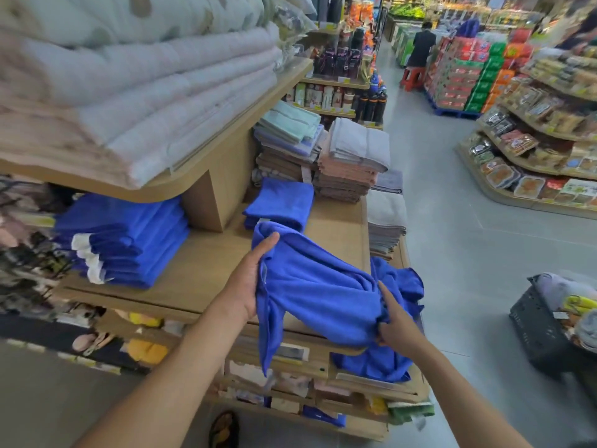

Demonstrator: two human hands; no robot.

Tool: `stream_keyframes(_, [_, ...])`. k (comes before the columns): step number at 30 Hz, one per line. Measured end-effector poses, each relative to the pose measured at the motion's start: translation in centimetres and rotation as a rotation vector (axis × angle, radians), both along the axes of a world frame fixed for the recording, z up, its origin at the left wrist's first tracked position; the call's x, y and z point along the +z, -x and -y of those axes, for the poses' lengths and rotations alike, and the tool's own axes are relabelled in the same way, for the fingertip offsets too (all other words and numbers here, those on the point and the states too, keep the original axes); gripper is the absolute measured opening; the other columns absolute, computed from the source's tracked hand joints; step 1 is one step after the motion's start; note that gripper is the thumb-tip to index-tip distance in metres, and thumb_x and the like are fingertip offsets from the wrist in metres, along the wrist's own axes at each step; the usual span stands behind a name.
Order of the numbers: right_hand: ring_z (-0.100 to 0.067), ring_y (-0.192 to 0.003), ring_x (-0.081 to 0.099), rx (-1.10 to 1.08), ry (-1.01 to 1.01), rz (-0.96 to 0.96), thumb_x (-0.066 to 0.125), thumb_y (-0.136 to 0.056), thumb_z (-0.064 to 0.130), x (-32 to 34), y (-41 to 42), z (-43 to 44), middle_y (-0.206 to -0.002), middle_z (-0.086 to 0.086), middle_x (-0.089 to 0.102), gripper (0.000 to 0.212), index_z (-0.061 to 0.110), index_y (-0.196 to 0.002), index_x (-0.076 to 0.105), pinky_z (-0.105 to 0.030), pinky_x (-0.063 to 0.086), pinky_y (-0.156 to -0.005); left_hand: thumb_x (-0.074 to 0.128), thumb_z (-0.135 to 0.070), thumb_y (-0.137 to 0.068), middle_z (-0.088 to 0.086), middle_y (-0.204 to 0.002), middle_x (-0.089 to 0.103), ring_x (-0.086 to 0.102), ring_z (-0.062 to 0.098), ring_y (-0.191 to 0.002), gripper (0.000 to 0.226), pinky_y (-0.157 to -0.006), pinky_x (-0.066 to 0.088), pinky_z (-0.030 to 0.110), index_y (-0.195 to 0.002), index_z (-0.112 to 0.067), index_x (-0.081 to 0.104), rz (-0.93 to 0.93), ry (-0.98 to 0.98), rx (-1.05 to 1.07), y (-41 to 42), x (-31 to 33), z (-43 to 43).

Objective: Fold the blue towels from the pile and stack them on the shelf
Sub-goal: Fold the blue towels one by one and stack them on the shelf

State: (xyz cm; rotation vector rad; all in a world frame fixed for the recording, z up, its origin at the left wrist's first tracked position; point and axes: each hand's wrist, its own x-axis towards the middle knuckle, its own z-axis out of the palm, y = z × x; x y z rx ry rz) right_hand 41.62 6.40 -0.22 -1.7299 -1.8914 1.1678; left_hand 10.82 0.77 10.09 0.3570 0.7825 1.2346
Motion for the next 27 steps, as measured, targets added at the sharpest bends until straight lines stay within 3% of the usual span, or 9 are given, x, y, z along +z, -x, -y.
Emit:
stream_keyframes(5, [-0.020, -0.056, 0.055, 0.110, 0.092, 0.042, 0.056, -0.088, -0.008, -0.2, -1.6, -2.5, -0.079, -0.010, 0.059, 0.080, 0.051, -0.137, 0.036, -0.031, 0.051, -0.054, 0.060, -0.052, -0.096, 0.021, -0.149, 0.051, 0.050, 0.037, -0.138, 0.068, -0.117, 0.036, 0.049, -0.147, -0.009, 0.051, 0.111, -0.005, -0.025, 0.1, 0.0, 0.5])
stream_keyframes(8, [-0.024, -0.066, 0.055, 0.139, 0.177, 0.099, 0.058, -0.088, -0.006, 0.9, -2.4, -3.7, -0.073, -0.010, 0.054, 0.025, 0.012, -0.105, 0.056, -0.045, 0.051, -0.066, 0.055, -0.045, -0.099, 0.015, -0.145, 0.047, 0.044, 0.028, -0.140, 0.054, -0.123, 0.024, 0.041, -0.143, -0.012, 0.051, 0.143, 0.023, 0.022, 1.0, 0.6, 0.1])
stream_keyframes(10, [-0.022, -0.067, 0.051, 0.122, 0.080, 0.182, 0.058, -0.085, -0.008, 3.3, -2.6, -4.9, -0.070, -0.006, 0.053, 0.016, 0.003, -0.096, 0.055, -0.044, 0.049, -0.066, 0.047, -0.031, -0.102, 0.009, -0.126, 0.042, 0.045, 0.019, -0.125, 0.027, -0.118, 0.026, 0.031, -0.126, -0.018, 0.043, 0.194, -0.054, 0.070, 2.0, 0.5, 0.1])
stream_keyframes(14, [-0.027, -0.077, 0.059, -0.014, -0.377, 0.268, 0.063, -0.076, -0.003, 12.8, -0.6, -9.3, -0.082, -0.005, 0.063, 0.033, 0.010, -0.106, 0.062, -0.031, 0.040, -0.064, 0.042, -0.003, -0.095, 0.016, -0.082, 0.066, 0.069, 0.033, -0.081, 0.022, -0.078, 0.056, 0.037, -0.092, 0.001, 0.063, 0.238, -0.210, 0.134, 3.2, 0.0, 2.0])
stream_keyframes(17, [-0.029, -0.097, 0.061, -0.010, -0.677, 0.167, 0.051, -0.069, 0.011, 19.3, 3.1, -13.2, -0.109, -0.015, 0.067, 0.058, 0.011, -0.126, 0.063, -0.037, 0.047, -0.083, 0.047, -0.001, -0.091, 0.022, -0.081, 0.073, 0.074, 0.031, -0.080, 0.023, -0.073, 0.060, 0.036, -0.094, 0.006, 0.068, 0.349, -0.237, 0.211, 3.4, -1.5, 2.5])
stream_keyframes(21, [-0.037, -0.125, 0.056, 0.158, -0.639, 0.232, 0.066, -0.088, 0.002, 21.8, 8.3, -13.5, -0.155, -0.019, 0.040, 0.078, 0.014, -0.158, 0.034, -0.050, 0.046, -0.105, 0.051, -0.025, -0.087, 0.017, -0.097, 0.076, 0.074, 0.032, -0.093, 0.035, -0.080, 0.058, 0.041, -0.103, -0.005, 0.075, 0.339, -0.083, 0.144, 2.1, -3.1, 3.7])
stream_keyframes(23, [-0.028, -0.101, 0.066, 0.232, -0.613, 0.186, 0.066, -0.093, 0.012, 20.6, 10.5, -10.1, -0.137, -0.011, 0.056, 0.052, 0.020, -0.143, 0.054, -0.041, 0.049, -0.090, 0.036, -0.033, -0.094, 0.021, -0.120, 0.070, 0.066, 0.039, -0.113, 0.052, -0.098, 0.050, 0.048, -0.119, -0.003, 0.071, 0.351, -0.054, 0.031, 1.0, -3.5, 4.7])
stream_keyframes(25, [-0.012, -0.076, 0.063, 0.405, -0.521, 0.073, 0.069, -0.091, 0.034, 18.2, 12.1, -4.3, -0.090, 0.003, 0.066, 0.008, 0.029, -0.097, 0.068, -0.037, 0.047, -0.073, 0.034, -0.035, -0.094, 0.021, -0.132, 0.065, 0.062, 0.040, -0.121, 0.057, -0.104, 0.046, 0.050, -0.129, -0.004, 0.066, 0.337, -0.008, 0.028, -0.5, -4.4, 5.1])
stream_keyframes(27, [-0.003, -0.071, 0.062, 0.587, -0.339, 0.080, 0.067, -0.081, 0.065, 15.3, 13.0, 1.9, -0.078, 0.010, 0.065, 0.037, 0.029, -0.083, 0.062, -0.036, 0.052, -0.068, 0.038, -0.034, -0.090, 0.020, -0.127, 0.067, 0.066, 0.038, -0.113, 0.056, -0.101, 0.049, 0.047, -0.126, -0.002, 0.068, 0.334, 0.030, 0.034, -2.2, -4.7, 5.7])
